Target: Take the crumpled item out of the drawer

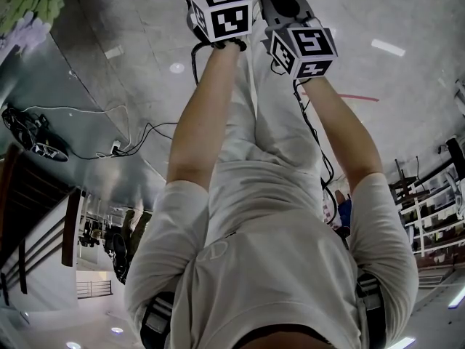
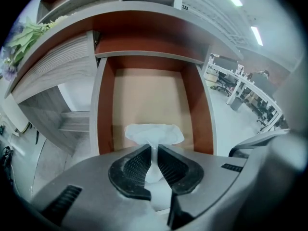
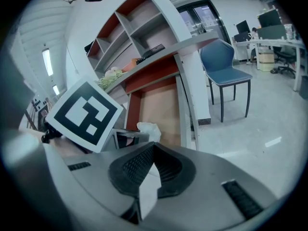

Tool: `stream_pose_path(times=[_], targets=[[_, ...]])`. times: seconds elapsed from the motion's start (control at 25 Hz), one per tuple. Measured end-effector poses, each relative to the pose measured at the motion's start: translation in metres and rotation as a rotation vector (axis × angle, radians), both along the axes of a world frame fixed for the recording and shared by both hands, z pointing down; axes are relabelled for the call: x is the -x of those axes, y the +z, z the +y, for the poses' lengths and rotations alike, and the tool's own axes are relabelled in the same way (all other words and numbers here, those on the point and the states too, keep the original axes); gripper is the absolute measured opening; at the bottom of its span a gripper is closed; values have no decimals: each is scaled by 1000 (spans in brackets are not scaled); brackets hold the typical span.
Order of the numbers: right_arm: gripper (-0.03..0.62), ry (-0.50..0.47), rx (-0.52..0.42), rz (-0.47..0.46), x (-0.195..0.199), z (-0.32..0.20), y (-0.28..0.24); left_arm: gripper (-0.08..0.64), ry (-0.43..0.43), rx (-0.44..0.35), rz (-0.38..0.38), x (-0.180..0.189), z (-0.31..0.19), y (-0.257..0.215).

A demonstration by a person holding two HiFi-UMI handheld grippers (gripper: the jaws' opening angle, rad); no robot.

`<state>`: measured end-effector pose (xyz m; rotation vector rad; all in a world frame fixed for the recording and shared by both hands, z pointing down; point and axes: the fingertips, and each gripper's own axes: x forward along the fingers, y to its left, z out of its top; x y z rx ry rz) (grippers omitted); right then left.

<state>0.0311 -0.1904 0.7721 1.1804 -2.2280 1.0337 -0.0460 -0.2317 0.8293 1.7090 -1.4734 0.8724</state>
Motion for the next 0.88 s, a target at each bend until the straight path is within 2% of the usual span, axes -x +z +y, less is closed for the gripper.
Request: stream_pose_path(times=[0.56,0.88], targets=[[2,14,-44,5,1,-13,-29,43,17,-25,18,1,-1,-30],[2,23,-86,8,-4,-20,-65,43,22,-59,35,-1,-3,-67]])
